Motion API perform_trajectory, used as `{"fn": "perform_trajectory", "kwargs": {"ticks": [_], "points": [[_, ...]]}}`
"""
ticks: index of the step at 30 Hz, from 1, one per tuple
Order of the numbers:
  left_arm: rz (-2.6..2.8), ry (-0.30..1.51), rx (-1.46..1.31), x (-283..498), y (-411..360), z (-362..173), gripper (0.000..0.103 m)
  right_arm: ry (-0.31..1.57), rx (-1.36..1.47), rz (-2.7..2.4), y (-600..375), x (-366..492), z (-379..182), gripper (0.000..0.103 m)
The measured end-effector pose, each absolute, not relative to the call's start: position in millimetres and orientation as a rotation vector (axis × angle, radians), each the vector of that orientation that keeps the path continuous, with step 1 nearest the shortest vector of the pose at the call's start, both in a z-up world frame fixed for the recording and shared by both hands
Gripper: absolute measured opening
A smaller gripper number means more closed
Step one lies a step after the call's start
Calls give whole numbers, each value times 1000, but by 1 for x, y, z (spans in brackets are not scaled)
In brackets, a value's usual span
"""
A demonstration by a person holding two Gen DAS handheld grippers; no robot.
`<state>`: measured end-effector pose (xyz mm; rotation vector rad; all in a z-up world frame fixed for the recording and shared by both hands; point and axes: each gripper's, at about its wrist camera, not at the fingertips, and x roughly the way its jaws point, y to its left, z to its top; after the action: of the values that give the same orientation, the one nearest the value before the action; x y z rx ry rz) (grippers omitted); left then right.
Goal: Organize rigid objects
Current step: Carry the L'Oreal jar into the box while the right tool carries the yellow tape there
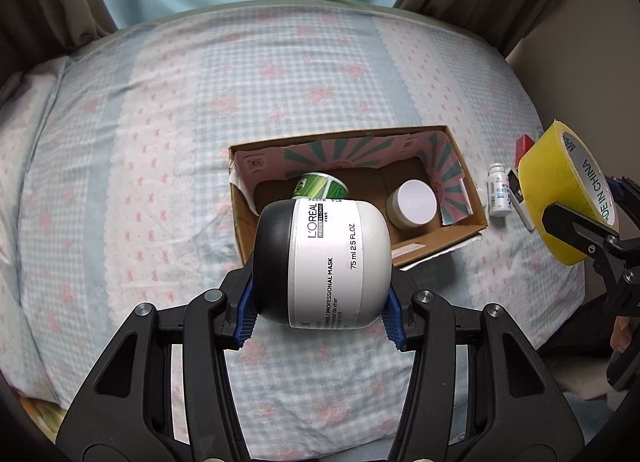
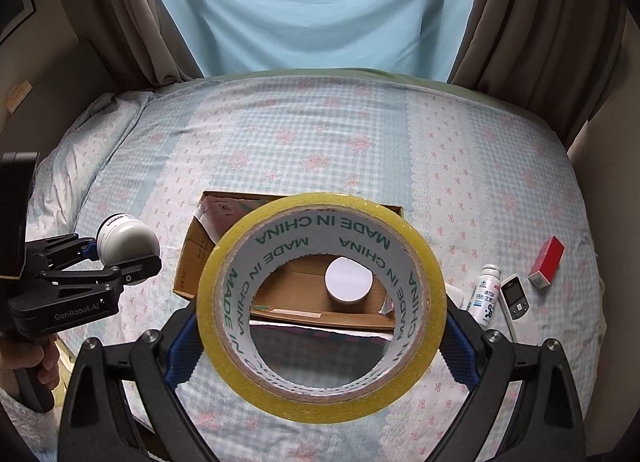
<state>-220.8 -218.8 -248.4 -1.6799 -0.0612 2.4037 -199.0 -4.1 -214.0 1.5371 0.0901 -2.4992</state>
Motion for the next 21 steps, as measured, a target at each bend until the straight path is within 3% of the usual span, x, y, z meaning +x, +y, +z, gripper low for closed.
{"fn": "perform_trajectory", "kwargs": {"ticks": [12, 21], "points": [[2328, -72, -1851, -267, -230, -323, 47, 170, 1857, -2263, -29, -281, -295, 96], [2232, 33, -1964, -293, -215, -383, 47, 162, 2083, -2086, -32, -322, -369, 96]]}}
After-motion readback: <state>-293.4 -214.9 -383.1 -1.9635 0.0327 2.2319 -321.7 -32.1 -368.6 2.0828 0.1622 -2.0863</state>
